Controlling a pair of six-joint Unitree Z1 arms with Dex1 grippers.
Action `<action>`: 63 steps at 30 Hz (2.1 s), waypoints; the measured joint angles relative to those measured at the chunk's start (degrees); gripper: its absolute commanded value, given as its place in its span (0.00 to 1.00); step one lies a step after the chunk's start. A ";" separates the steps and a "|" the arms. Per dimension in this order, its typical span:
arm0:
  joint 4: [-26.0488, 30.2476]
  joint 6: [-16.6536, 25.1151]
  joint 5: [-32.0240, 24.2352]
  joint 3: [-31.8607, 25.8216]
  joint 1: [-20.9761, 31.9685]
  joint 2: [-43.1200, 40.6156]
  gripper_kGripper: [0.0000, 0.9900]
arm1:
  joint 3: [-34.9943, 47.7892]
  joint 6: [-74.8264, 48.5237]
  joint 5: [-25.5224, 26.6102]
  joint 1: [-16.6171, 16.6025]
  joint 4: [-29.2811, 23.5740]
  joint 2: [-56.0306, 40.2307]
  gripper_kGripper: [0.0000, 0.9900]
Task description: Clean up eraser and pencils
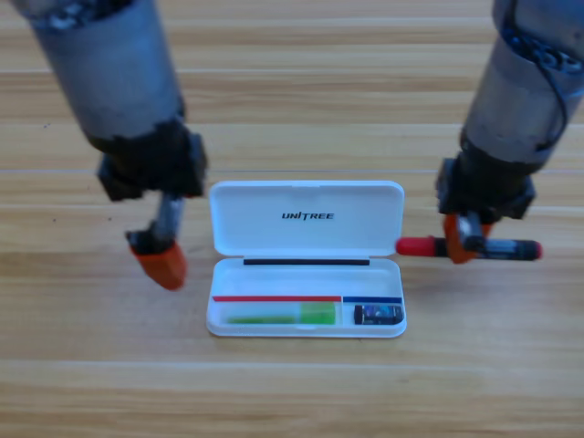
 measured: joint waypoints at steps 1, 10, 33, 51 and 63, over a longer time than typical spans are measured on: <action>0.00 0.37 -0.07 0.59 1.19 -1.04 1.00 | -1.57 0.32 0.00 0.51 0.20 0.69 0.00; 0.00 3.54 -1.31 3.20 9.26 -4.05 1.00 | -13.55 1.59 0.03 4.70 1.18 9.85 0.00; -0.94 7.23 -1.60 10.83 18.23 -10.14 1.00 | -25.54 2.20 0.08 8.18 3.09 18.89 0.00; -5.85 8.05 -1.60 15.30 19.77 -12.23 1.00 | -25.82 2.22 0.07 8.34 3.37 20.95 0.82; -10.97 9.26 -1.61 19.48 21.10 -12.37 1.00 | -25.64 2.43 0.30 8.35 6.66 19.49 0.88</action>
